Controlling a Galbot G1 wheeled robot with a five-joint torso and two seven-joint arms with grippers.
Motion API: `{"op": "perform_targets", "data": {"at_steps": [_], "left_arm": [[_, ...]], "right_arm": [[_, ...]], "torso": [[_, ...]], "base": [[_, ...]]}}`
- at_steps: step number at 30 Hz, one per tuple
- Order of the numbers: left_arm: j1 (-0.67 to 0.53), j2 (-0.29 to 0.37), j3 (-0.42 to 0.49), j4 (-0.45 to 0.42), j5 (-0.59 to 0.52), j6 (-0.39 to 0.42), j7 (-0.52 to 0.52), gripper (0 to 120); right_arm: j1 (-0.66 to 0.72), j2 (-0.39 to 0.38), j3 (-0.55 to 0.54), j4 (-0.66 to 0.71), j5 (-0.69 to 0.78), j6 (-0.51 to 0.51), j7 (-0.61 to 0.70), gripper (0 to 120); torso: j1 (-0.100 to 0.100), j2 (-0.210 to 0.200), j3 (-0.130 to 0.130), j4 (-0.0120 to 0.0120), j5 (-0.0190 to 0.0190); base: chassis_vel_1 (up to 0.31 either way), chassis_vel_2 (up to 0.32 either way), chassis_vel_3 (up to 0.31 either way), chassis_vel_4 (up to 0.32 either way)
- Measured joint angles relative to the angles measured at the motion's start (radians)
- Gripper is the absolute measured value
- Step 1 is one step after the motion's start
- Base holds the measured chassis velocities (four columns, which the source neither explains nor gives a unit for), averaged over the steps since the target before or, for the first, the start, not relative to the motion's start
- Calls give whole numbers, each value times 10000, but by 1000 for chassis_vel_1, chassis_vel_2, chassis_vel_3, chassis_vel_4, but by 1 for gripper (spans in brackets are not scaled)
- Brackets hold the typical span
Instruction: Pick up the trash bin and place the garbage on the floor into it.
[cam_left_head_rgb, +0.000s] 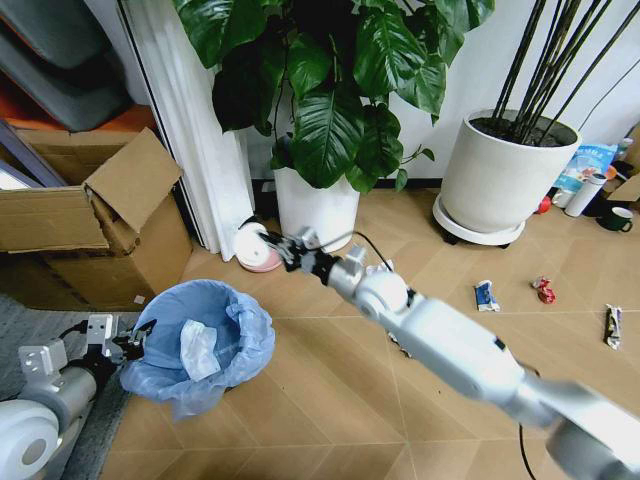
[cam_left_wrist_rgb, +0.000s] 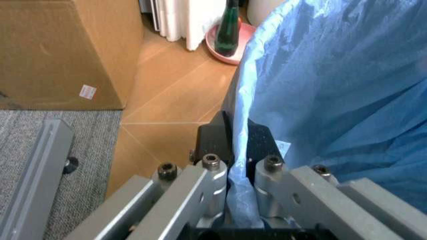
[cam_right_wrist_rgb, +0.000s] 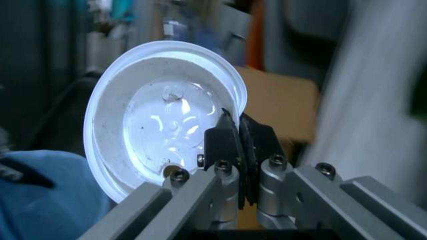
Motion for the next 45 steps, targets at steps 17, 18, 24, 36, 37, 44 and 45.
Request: {"op": "perform_targets", "data": {"at_steps": [17,18,24,36,37,44,45], "left_arm": [[-65,230,133,-73,-84,88,-21,0],[-66,229,133,-76,-85,90,-19,0],[-63,214,133,-74,-82,92,2,0],[-166,264,209,38,-126,92,15,0],[-176,264,218,47,-128,92,15,0],[-218,275,236,100,-213,92,19,0],[-218,275,236,100,-213,92,19,0]], "right_arm": [[2138,-131,-2797,-89,1076,-529,-2541,0],[2276,-139,-2982,-110,1229,-659,-2655,0],[2657,-12,-3191,-372,1367,-1260,-3276,0],[2766,160,-3172,-732,649,-1908,-3648,25],[2768,177,-3172,-748,645,-1912,-3648,28],[2805,203,-3154,-821,703,-1963,-3836,53],[2805,203,-3154,-821,703,-1963,-3836,53]], "torso": [[-1,0,-2,-3,0],[-1,0,-1,-2,1],[-1,0,-1,-2,1],[-1,0,-1,-2,1],[-1,0,-1,-1,1],[-1,1,-1,-2,1],[-1,1,-1,-2,1]], "base": [[0,0,0,0],[0,0,0,0],[0,0,0,0],[0,0,0,0],[0,0,0,0],[0,0,0,0],[0,0,0,0]]}}
